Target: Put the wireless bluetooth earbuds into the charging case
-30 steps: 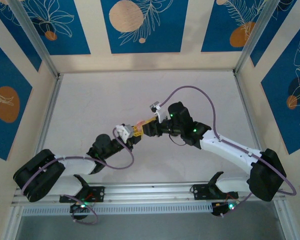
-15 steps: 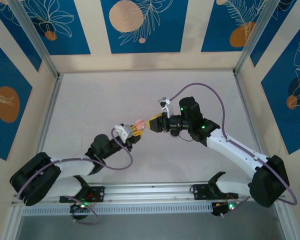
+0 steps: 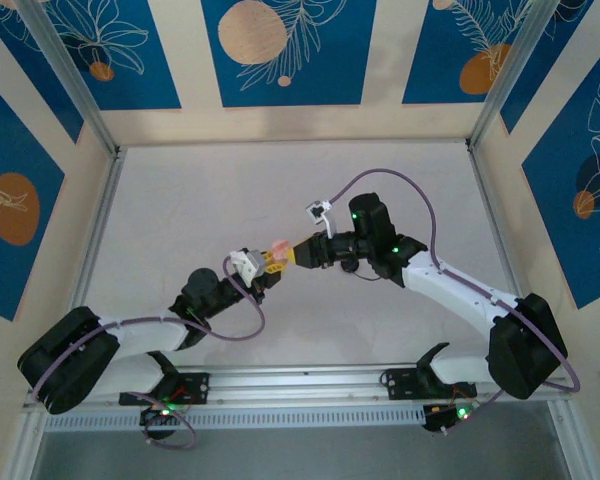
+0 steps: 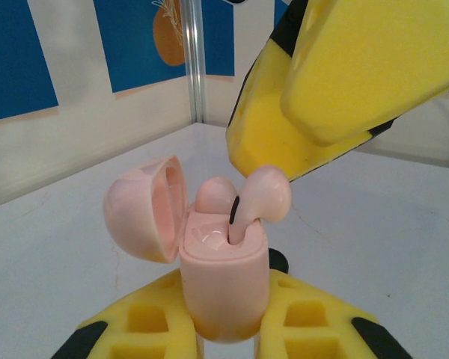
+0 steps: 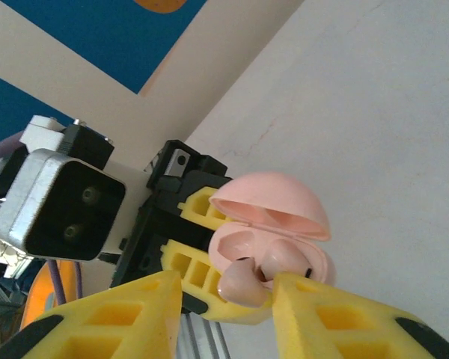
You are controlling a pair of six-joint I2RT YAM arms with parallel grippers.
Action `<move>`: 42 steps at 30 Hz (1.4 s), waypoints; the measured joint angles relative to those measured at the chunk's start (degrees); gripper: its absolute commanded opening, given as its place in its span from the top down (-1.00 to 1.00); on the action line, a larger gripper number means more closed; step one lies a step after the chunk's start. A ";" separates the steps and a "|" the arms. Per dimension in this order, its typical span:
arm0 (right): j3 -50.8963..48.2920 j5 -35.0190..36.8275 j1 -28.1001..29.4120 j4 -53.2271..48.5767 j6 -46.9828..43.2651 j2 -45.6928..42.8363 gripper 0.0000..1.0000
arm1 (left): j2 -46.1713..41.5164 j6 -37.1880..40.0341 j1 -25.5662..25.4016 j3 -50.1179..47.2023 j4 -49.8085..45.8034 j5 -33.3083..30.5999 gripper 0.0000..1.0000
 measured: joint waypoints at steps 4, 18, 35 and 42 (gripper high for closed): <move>0.00 -0.70 0.00 0.26 0.17 0.11 0.35 | -0.13 0.00 0.00 0.00 -0.11 0.02 0.80; 0.07 -1.73 1.16 0.72 0.37 1.86 0.49 | -1.44 0.02 0.00 0.00 -1.33 0.00 0.80; 1.05 -1.70 2.05 1.01 0.39 2.45 0.33 | -2.27 1.07 0.00 0.00 -3.08 -0.26 0.80; 1.11 -1.66 2.14 1.01 0.39 2.45 0.42 | -2.80 1.09 0.00 0.00 -3.48 -0.26 0.80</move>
